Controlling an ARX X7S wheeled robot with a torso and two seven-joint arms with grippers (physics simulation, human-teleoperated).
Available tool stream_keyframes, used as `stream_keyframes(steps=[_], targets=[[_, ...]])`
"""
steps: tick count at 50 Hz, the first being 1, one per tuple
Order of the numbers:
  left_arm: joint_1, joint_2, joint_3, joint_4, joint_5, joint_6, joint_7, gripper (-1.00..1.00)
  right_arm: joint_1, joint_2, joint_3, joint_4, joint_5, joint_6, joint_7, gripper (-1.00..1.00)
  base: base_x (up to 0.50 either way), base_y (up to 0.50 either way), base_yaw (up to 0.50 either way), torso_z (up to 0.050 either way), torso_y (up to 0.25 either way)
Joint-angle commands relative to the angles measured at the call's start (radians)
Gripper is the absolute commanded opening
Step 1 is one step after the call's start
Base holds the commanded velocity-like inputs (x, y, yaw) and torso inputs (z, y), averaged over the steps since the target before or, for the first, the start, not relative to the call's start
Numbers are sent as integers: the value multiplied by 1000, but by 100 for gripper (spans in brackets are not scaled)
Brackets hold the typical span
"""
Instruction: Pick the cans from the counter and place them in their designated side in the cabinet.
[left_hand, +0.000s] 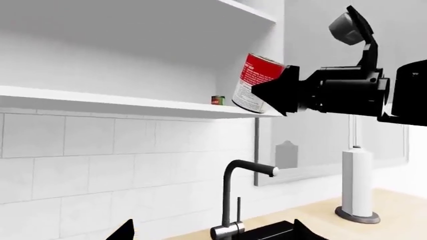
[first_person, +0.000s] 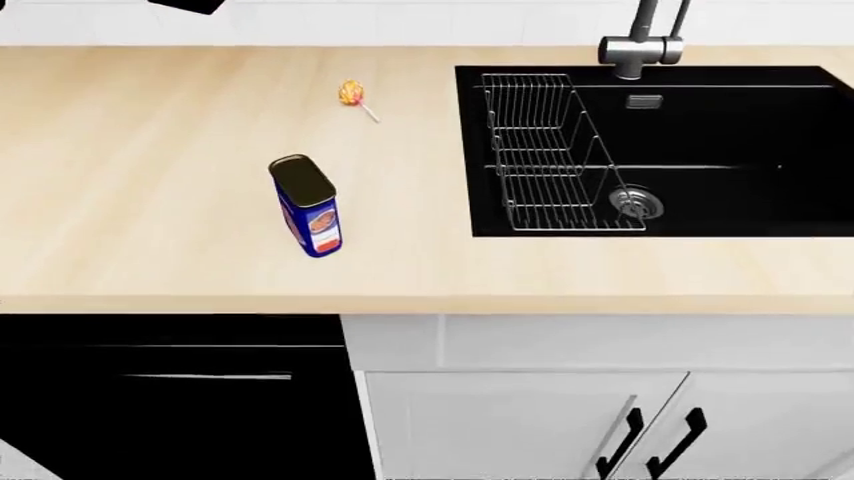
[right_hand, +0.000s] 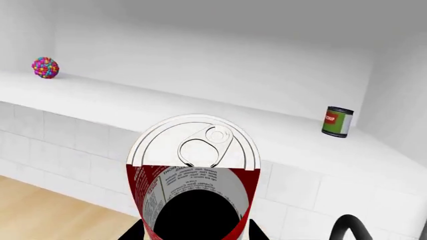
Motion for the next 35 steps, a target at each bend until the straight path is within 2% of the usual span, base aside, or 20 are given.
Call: stream_keyframes(steps=[1, 8, 15, 24, 35], targets=[[-8, -6, -10, 11, 20, -2, 21, 100, 6, 1, -3, -6, -3, -5, -6, -100, 0, 0, 0, 50, -70], [-13, -10, -14, 17, 20, 2, 24, 100, 6, 1, -3, -6, -3, -5, -6, -100, 0, 0, 0, 50, -56], [-20, -19, -1, 9, 8, 7, 8, 100, 6, 1, -3, -6, -3, -5, -6, -100, 0, 0, 0, 0, 0], [-26, -15, 2, -1, 29, 6, 23, 100, 6, 1, -3, -6, -3, -5, -6, -100, -1, 0, 0, 49, 7], [-32, -15, 3, 3, 20, 20, 19, 100, 6, 1, -3, -6, -3, -5, -6, -100, 0, 0, 0, 37, 229]])
